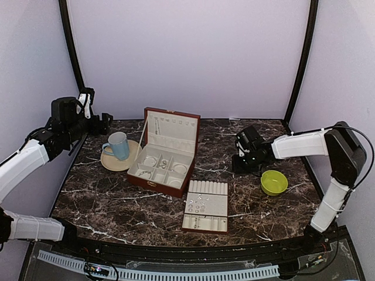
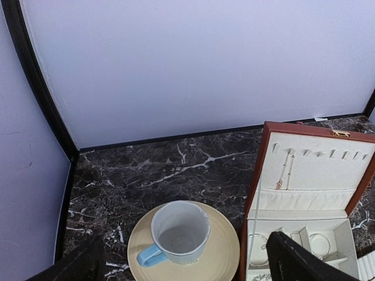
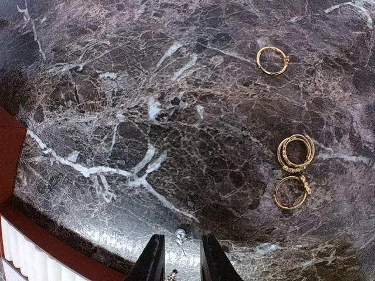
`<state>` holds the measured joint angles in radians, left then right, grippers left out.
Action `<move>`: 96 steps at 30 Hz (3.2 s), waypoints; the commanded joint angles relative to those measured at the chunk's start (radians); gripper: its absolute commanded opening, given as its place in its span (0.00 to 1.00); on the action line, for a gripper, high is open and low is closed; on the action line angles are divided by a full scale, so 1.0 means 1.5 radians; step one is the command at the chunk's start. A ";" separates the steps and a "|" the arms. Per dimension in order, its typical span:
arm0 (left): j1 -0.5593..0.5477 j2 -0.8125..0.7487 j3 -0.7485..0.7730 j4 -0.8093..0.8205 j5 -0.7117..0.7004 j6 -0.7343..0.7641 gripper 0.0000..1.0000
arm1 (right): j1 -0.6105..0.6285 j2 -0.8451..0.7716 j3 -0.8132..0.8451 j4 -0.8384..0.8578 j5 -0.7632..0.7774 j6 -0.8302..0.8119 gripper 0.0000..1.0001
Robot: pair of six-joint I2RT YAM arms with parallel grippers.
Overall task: Organize the mixed jewelry
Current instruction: Pick up the earring from the center of the board.
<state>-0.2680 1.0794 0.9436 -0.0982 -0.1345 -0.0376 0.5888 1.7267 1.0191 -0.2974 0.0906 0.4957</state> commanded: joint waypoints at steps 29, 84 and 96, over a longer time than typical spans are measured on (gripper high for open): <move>0.002 -0.007 -0.009 0.016 0.013 -0.007 0.98 | -0.005 0.038 -0.022 0.037 -0.018 0.010 0.12; -0.017 -0.027 -0.148 0.289 0.405 -0.043 0.86 | -0.012 -0.158 -0.101 0.229 -0.277 -0.032 0.00; -0.251 0.134 -0.109 0.363 0.549 -0.010 0.85 | 0.025 -0.230 -0.100 0.388 -0.529 0.002 0.00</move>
<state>-0.5705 1.2148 0.7227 0.3885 0.5819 -0.0559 0.5903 1.4136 0.8635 0.1482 -0.5533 0.4793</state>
